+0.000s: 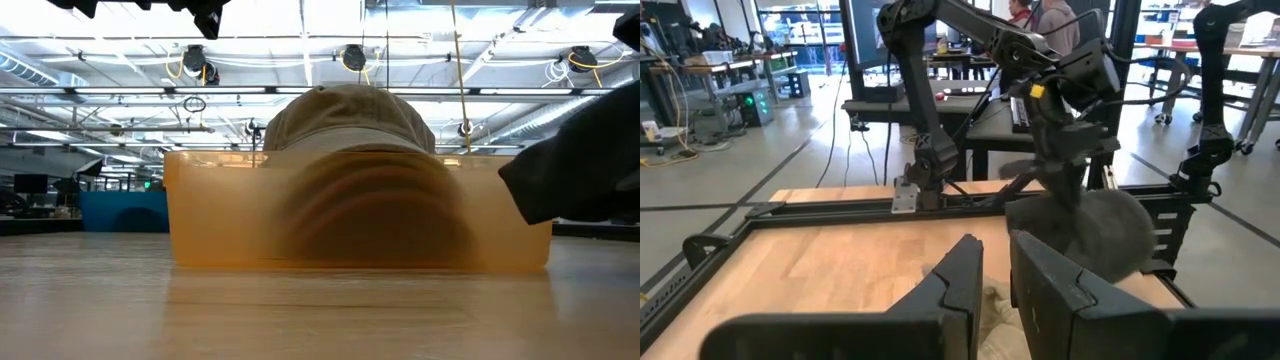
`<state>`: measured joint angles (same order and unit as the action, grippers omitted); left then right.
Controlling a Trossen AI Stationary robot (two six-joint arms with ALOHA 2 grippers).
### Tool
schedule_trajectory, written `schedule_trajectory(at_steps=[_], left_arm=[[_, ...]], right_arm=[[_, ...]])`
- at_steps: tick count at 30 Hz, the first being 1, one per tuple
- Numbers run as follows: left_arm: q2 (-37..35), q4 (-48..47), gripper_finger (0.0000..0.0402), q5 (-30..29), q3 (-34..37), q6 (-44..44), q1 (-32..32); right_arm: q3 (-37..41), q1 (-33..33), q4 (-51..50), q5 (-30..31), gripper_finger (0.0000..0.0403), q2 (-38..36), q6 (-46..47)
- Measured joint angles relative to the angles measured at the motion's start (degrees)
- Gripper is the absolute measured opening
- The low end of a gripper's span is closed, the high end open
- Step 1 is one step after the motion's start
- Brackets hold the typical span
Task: Pick & Place hat
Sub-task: Put the black cap into the blue bin
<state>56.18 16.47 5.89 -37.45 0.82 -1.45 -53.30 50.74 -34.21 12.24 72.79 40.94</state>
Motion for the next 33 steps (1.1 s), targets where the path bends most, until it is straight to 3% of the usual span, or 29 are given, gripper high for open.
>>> schedule_trajectory(at_steps=[10, 26, 33], left_arm=[[0.0, 0.0, 0.0063, 0.0, 0.0, 0.4, 0.0], [0.0, -0.5, 0.0063, 0.0, 0.0, 0.4, 0.0], [0.0, -0.5, 0.0063, 0.0, 0.0, 0.4, 0.0]], right_arm=[[0.0, 0.0, -12.9, 2.5, 0.0006, -4.9, 7.8], [-0.1, 0.0, -8.9, -0.4, 0.0006, -10.5, 6.0], [-0.1, 0.0, -20.7, 1.6, 0.0006, -12.3, 11.8]])
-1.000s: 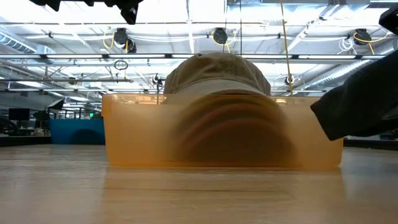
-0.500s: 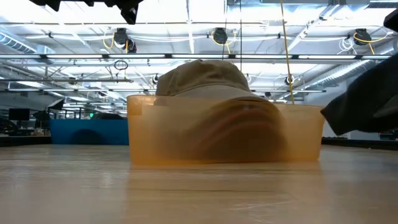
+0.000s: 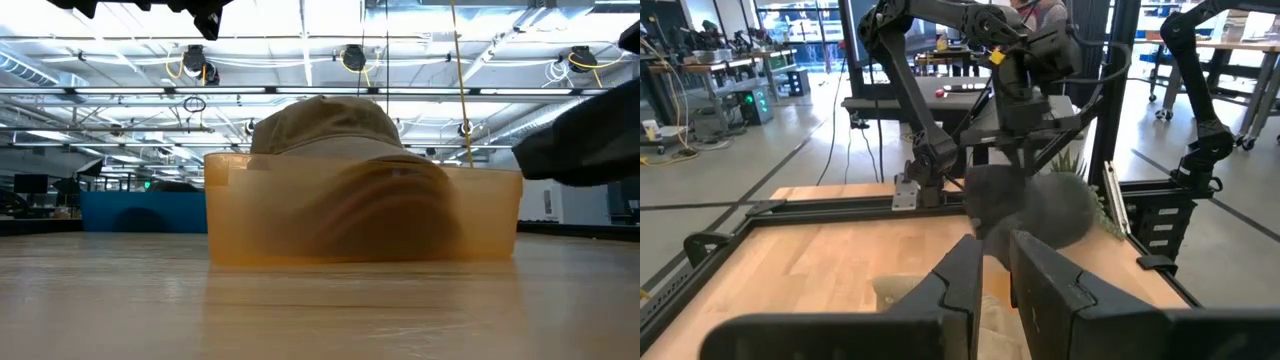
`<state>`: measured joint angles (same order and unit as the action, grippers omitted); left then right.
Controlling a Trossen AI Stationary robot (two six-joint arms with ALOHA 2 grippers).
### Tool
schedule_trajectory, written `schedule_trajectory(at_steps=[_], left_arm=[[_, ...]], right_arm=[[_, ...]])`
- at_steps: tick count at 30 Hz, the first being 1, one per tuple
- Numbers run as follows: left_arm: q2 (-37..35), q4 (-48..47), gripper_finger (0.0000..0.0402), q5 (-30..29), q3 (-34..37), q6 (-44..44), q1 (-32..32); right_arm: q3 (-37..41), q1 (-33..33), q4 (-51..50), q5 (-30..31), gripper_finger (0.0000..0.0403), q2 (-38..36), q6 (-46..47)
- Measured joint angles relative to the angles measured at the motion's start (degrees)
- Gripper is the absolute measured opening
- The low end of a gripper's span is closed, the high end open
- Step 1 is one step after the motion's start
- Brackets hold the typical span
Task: Pick & Place hat
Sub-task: Put the black cap into the blue bin
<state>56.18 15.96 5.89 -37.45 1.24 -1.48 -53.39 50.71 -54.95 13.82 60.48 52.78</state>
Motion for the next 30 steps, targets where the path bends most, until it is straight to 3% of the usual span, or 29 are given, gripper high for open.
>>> schedule_trajectory(at_steps=[6, 10, 24, 30], left_arm=[[0.0, 0.1, 0.0063, 0.0, 0.0, 0.1, 0.0], [0.0, 0.1, 0.0063, 0.0, 0.0, 0.6, 0.0], [0.0, 0.1, 0.0063, 0.0, 0.0, 2.4, 0.0], [0.0, -1.8, 0.0063, 0.0, 0.0, 2.6, 0.0]], right_arm=[[0.0, -2.5, -10.3, 12.9, 0.0006, -0.5, -1.8], [0.0, -6.9, -12.0, 16.8, 0.0006, -0.5, -8.4], [0.0, -30.9, -8.5, 27.1, 0.0001, -0.6, -35.1], [0.0, -42.8, 3.0, 29.2, 0.0001, -0.6, -51.8]])
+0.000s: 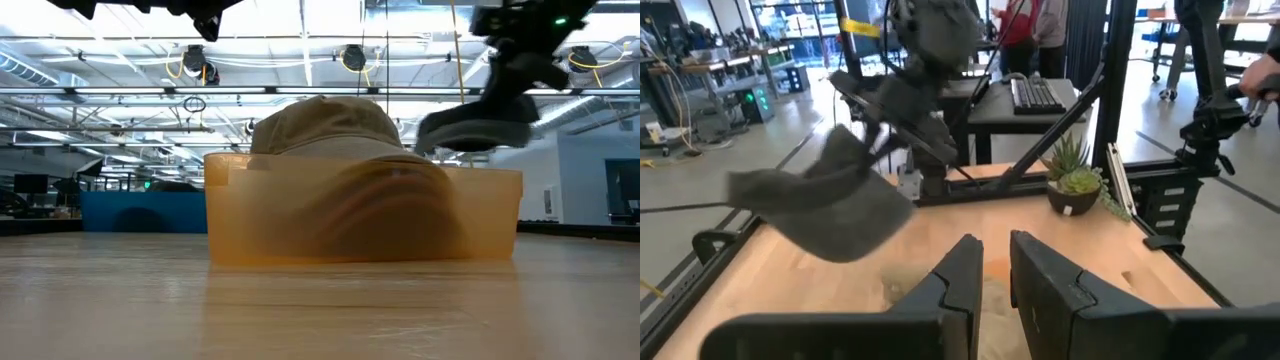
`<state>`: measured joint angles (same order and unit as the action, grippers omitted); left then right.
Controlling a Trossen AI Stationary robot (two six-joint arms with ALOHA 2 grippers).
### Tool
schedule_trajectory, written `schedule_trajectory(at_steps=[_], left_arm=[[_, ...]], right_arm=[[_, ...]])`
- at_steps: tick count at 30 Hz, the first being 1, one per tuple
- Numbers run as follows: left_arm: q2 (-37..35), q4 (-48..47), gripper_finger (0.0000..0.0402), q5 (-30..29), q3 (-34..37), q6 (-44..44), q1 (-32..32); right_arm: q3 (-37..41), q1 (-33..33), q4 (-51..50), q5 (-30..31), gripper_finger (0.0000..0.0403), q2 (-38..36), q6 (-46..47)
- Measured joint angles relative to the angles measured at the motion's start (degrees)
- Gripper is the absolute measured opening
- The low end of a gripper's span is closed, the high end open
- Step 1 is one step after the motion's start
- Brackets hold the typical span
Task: Pick & Place hat
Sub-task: Put the black cap into the blue bin
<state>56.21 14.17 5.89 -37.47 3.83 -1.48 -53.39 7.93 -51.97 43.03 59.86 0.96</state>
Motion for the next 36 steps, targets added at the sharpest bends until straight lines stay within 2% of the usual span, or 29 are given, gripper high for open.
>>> schedule_trajectory(at_steps=[6, 10, 14, 19, 28, 31, 33, 36], left_arm=[[0.0, -1.2, 0.0063, 0.0, 0.0, -2.5, 0.0], [0.0, -1.3, 0.0063, -0.4, 0.0, -2.8, 0.0], [0.0, -3.9, 0.0063, -7.2, 0.0, -2.2, -0.2], [0.0, -6.3, 0.0062, -15.5, 0.0, 2.9, -0.2], [0.0, -6.3, 0.0063, -23.2, -0.1, 16.8, 0.5], [0.0, -6.2, 0.0063, -26.6, -0.7, 18.4, 2.3], [0.0, -6.3, 0.0063, -26.9, -1.3, 18.8, 3.8], [0.0, -6.5, 0.0063, -26.9, -1.9, 18.6, 6.2]], right_arm=[[0.0, -11.7, 19.3, -10.4, 0.0001, 0.0, -17.6], [0.0, -18.1, 28.0, -18.2, 0.0001, 0.0, -24.0], [0.0, -22.3, 32.6, -28.1, 0.0, 1.6, -26.4], [0.0, -25.3, 36.3, -32.2, 0.0, 6.6, -32.8], [0.0, -30.3, 46.6, -33.2, 0.0, 16.1, -42.8], [0.0, -33.3, 52.2, -39.6, 0.0, 18.9, -43.4], [0.0, -34.7, 55.4, -43.7, 0.0, 21.3, -43.3], [0.0, -35.4, 60.5, -46.0, 0.0, 25.7, -43.6]])
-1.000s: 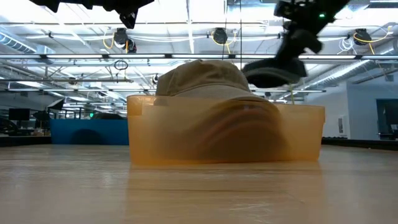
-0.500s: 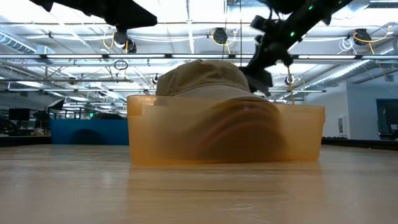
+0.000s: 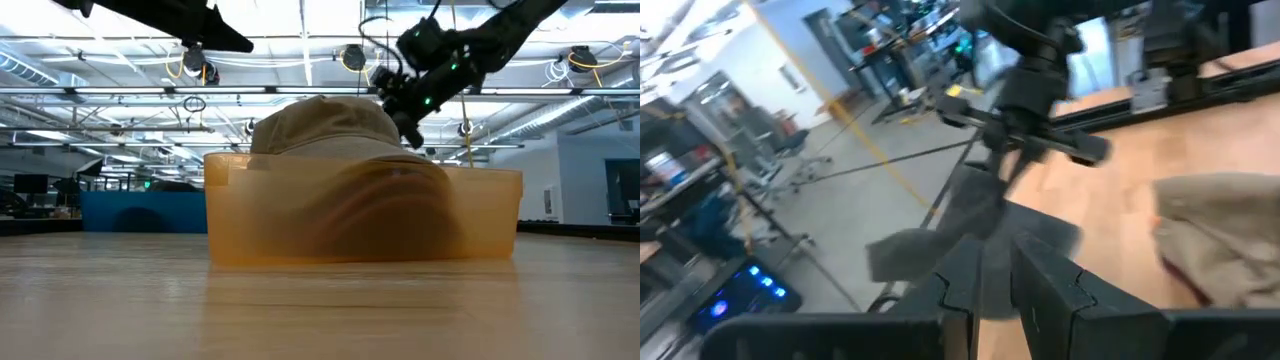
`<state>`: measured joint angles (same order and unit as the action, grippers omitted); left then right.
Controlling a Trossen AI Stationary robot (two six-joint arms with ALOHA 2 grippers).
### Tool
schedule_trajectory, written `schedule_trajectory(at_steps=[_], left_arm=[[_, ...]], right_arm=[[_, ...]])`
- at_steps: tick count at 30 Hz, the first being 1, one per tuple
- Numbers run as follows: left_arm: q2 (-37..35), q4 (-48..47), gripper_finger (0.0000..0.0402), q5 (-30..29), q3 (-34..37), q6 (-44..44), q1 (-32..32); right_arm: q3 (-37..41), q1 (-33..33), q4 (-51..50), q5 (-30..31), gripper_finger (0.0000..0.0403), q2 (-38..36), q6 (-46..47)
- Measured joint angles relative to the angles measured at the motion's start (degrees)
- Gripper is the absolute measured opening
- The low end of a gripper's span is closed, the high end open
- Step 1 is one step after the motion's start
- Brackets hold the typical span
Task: Pick & Place hat
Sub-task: Put the black cap into the blue bin
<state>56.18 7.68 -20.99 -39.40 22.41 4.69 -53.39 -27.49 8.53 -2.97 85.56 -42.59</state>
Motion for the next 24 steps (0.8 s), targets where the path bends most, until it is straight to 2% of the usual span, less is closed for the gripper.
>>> schedule_trajectory(at_steps=[5, 11, 17, 20, 24], left_arm=[[0.0, -2.5, 0.0063, 1.4, -0.3, -1.1, 4.3], [2.9, -8.5, 0.0063, 15.5, -0.3, -3.5, 12.8], [8.3, -5.9, 0.0063, 23.2, -0.6, -3.7, 18.1], [12.1, -8.8, 0.0063, 23.6, -2.4, -2.2, 18.6], [18.6, -11.1, 0.0063, 19.3, -5.5, 0.9, 17.4]], right_arm=[[0.0, 0.3, 6.1, -0.3, 0.0, 6.3, -0.1], [0.0, 1.9, 14.4, -0.4, 0.0, 12.1, 0.1], [-1.1, 2.9, 16.1, -0.3, 0.0001, 15.7, 1.5], [-1.1, 4.1, 16.3, -0.3, 0.0002, 15.3, 2.6], [-1.1, 6.4, 14.7, -0.3, 0.0002, 13.1, 2.6]])
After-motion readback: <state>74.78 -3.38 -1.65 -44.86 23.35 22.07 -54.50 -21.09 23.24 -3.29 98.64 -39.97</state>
